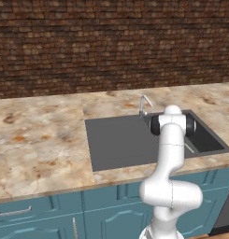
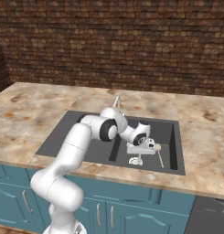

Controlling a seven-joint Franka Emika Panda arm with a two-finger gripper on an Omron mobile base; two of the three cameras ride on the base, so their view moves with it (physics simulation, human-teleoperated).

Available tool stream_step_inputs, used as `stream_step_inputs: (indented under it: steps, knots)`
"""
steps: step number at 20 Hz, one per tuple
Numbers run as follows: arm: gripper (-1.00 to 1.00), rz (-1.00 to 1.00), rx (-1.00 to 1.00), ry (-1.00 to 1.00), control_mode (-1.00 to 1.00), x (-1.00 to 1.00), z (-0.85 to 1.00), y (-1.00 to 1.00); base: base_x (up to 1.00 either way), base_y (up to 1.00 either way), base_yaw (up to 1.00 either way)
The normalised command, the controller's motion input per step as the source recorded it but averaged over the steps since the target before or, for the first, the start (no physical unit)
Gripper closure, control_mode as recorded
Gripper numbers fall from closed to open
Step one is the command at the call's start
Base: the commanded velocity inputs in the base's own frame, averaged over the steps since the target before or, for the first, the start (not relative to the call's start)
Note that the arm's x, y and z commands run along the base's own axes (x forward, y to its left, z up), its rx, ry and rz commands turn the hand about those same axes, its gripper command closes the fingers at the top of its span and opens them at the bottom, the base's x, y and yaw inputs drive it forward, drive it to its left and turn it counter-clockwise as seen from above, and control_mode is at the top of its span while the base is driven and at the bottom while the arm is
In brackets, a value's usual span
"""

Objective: Pick up the dish brush and dish brush from the sink, and place them back in the cabinet, and close the cabinet door.

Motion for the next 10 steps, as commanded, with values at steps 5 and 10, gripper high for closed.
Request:
stream_step_inputs:
  steps: [5, 10]
  knots:
    - [-1.00, 0.00, 0.00, 0.04, -1.00, 0.00, -0.18, 0.00, 0.00, 0.00, 0.00]
    - [-1.00, 0.00, 0.00, 0.04, -1.00, 0.00, -0.15, 0.00, 0.00, 0.00, 0.00]
